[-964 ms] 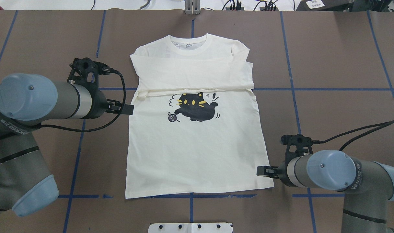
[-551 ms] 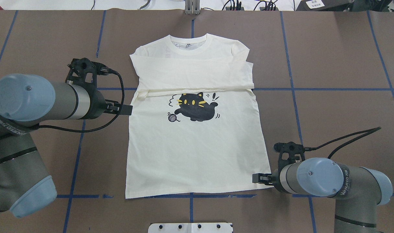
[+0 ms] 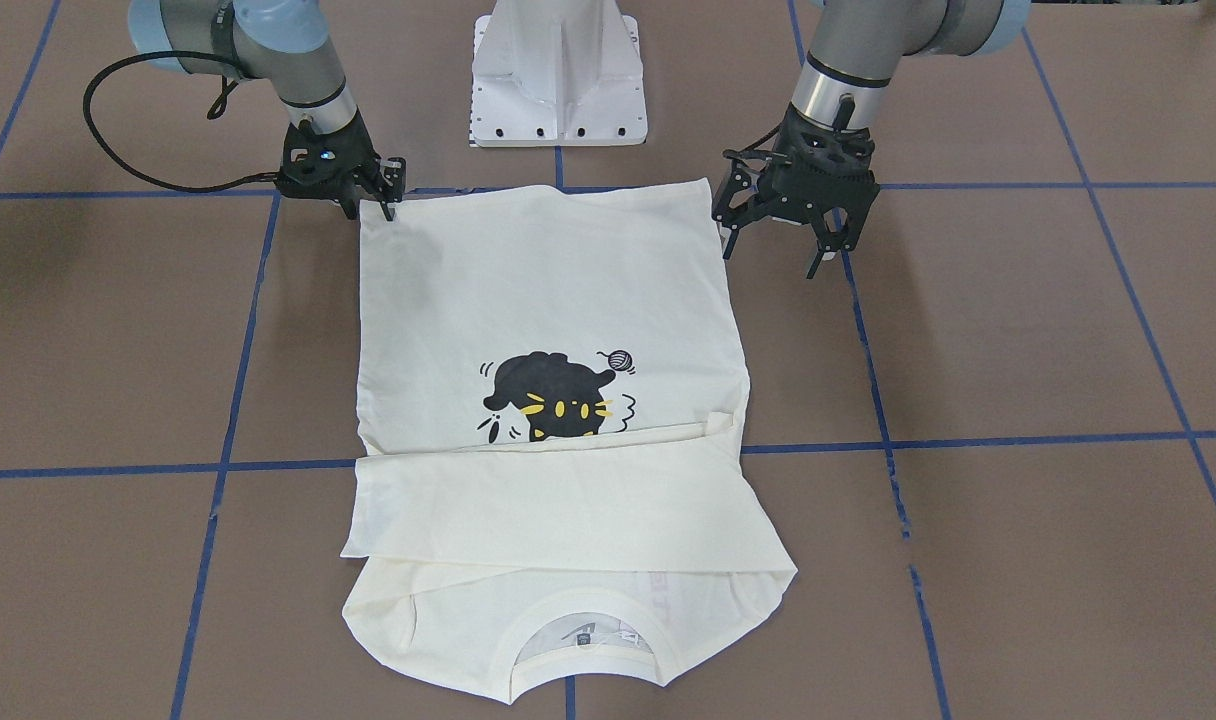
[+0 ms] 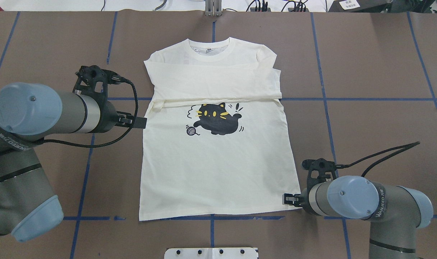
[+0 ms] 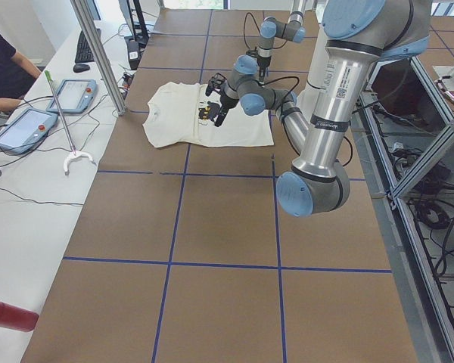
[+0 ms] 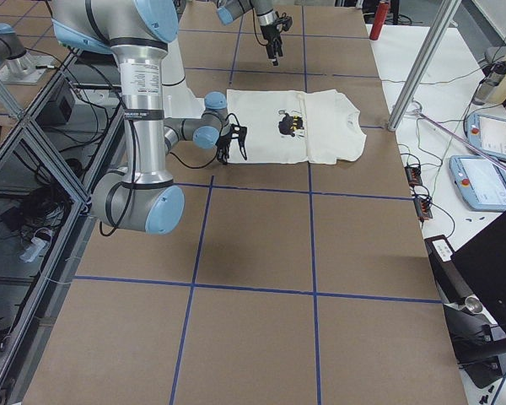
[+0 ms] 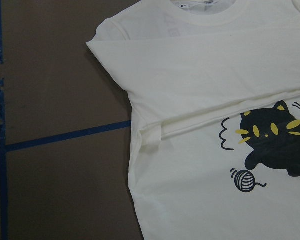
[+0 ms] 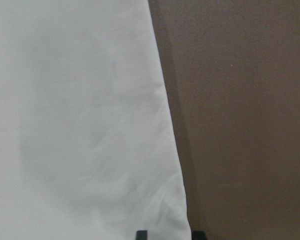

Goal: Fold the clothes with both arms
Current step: 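Move both grippers to the hem corners nearest the robot and grasp them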

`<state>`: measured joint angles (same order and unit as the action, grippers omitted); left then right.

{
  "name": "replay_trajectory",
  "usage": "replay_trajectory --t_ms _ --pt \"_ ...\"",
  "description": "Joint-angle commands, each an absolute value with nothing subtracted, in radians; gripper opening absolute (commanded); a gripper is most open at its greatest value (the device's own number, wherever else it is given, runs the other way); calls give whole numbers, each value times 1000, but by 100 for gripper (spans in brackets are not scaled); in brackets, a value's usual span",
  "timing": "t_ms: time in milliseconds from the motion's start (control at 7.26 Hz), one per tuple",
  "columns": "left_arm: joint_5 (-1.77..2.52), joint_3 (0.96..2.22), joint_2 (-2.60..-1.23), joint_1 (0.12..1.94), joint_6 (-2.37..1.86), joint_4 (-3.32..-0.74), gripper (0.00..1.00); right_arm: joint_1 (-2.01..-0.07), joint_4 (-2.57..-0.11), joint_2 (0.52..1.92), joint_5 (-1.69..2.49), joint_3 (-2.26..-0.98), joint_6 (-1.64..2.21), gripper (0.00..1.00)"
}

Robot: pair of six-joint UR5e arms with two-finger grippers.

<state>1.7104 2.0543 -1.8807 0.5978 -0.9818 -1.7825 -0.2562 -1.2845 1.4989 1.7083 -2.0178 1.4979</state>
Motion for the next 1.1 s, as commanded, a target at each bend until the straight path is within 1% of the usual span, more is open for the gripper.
replay_trajectory --t_ms 0,275,413,551,688,826,964 --pt "1710 2052 -1879 598 -982 -1782 100 -258 -1284 1502 1703 -2029 1499 0" --pt "1712 2039 -1875 597 -1005 -1786 100 -259 -1284 1511 1688 -2045 1529 0" --pt "1733 2005 -1855 583 -1217 -1810 100 -259 -1284 1506 1681 -2068 1538 0" --pt "1759 2017 -1827 537 -1391 -1880 100 -262 -1284 1512 1683 -2095 1539 0" --pt "1740 2037 -1786 414 -1531 -1887 100 -267 -1284 1517 1680 -2109 1539 0" --pt "1726 2046 -1783 350 -1613 -1873 99 -267 -1284 1513 1678 -2109 1539 0" --pt "1674 2045 -1779 292 -1661 -1823 94 -267 -1282 1511 1677 -2108 1539 0"
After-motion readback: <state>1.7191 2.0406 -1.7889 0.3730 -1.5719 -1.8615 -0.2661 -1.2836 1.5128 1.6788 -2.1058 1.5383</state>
